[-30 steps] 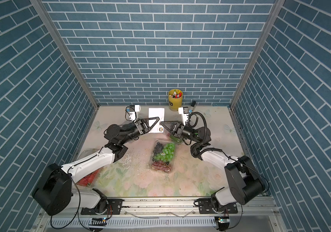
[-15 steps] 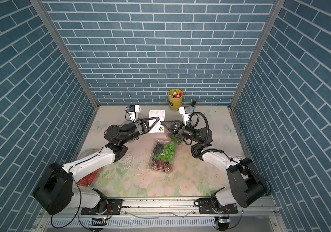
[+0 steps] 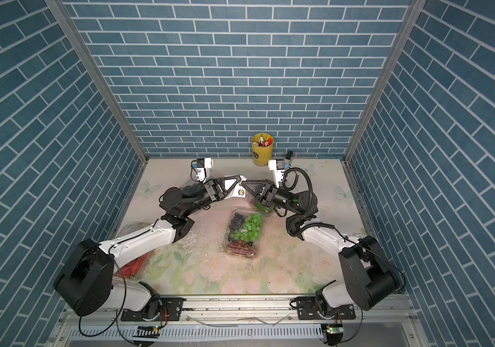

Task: Label fruit boxes
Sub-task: Adjust the label sticker.

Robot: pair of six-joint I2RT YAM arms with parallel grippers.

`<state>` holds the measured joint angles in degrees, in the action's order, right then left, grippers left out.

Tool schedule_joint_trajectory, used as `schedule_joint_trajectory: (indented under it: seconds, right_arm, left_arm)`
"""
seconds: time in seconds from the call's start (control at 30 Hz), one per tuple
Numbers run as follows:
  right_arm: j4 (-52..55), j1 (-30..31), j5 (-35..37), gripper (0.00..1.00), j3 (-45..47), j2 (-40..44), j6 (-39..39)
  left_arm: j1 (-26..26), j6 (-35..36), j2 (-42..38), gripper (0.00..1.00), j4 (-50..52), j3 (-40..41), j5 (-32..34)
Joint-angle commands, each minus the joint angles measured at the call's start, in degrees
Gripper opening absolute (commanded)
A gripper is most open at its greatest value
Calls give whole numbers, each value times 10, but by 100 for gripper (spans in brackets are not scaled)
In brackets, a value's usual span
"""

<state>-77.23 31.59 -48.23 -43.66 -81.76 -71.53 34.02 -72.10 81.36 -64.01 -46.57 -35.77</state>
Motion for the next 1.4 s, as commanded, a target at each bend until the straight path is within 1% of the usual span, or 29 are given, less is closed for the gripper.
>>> schedule_joint_trajectory:
  seconds: [0.0,0.17,0.47,0.67,0.8,1.13,1.37]
  right_arm:
    - [-27,6,-2,0,-12,-5,13]
    - [-25,4,-1,0,-11,-1,18]
    - [-25,1,11,0,0,-15,20]
    - [-21,-1,15,0,-2,-16,23]
    - [-24,-1,13,0,-5,-10,20]
    - [-26,-1,4,0,-8,7,20]
    - [-24,-1,3,0,-8,12,20]
  left_arm:
    - [7,0,2,0,-23,7,-9]
    - [7,-3,4,0,-30,9,-9]
    - [7,10,-32,0,-9,4,-12]
    - [7,12,-40,0,-7,12,-11]
    - [7,12,-30,0,-6,15,-11]
    - [7,-9,8,0,-38,12,-12]
    - [7,-11,10,0,-43,11,-11]
